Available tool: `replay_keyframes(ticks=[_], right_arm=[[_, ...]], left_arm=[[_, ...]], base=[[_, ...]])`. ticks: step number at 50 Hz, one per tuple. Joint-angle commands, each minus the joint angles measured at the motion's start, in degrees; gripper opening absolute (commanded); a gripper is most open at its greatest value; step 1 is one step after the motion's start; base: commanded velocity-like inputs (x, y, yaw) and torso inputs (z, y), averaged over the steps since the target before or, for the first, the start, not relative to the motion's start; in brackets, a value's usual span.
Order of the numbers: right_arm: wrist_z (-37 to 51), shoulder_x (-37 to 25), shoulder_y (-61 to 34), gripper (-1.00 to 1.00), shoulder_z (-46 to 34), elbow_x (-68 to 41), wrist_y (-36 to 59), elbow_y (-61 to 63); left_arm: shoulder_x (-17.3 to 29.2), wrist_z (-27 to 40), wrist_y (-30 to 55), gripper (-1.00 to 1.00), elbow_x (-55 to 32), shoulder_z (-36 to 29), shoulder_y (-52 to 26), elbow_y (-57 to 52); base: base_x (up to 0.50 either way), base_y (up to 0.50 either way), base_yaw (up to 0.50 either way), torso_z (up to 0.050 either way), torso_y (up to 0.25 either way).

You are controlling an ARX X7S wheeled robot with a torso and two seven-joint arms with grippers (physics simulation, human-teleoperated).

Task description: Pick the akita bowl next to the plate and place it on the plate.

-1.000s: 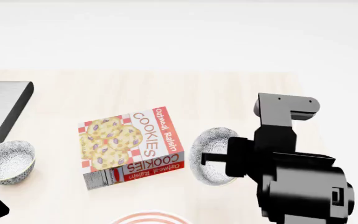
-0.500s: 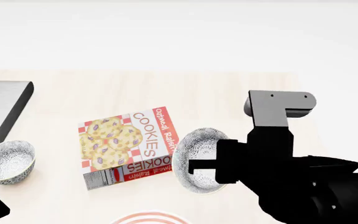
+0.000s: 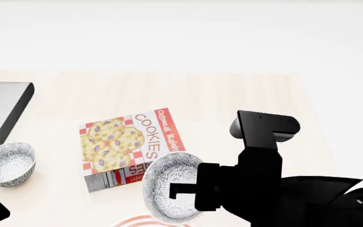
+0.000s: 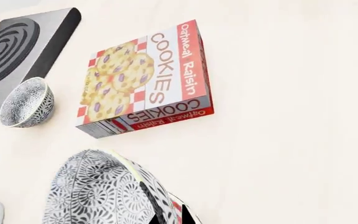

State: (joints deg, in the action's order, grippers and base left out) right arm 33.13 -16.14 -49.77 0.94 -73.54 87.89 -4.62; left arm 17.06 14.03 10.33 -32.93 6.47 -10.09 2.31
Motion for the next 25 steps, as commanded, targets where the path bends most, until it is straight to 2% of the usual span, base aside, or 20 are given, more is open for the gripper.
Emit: replay_keyframes(ticks=[1, 25], right_arm=[[0.7, -0.5, 1.9, -1.0, -0.4, -6.8, -2.0, -1.5], [-9.7, -0.8, 6.6, -1.0, -6.3, -3.4, -8.2, -4.0]], left_arm=[[0.1, 0.0, -0.2, 1.0, -0.1, -0.1, 0.0, 0.2], [0.3, 0.3, -0.4, 1.0, -0.4, -0.4, 0.0, 0.3]], base=[[0.0, 0.0, 0.0, 0.0, 0.0], [0.0, 0.0, 0.0, 0.0, 0.0]])
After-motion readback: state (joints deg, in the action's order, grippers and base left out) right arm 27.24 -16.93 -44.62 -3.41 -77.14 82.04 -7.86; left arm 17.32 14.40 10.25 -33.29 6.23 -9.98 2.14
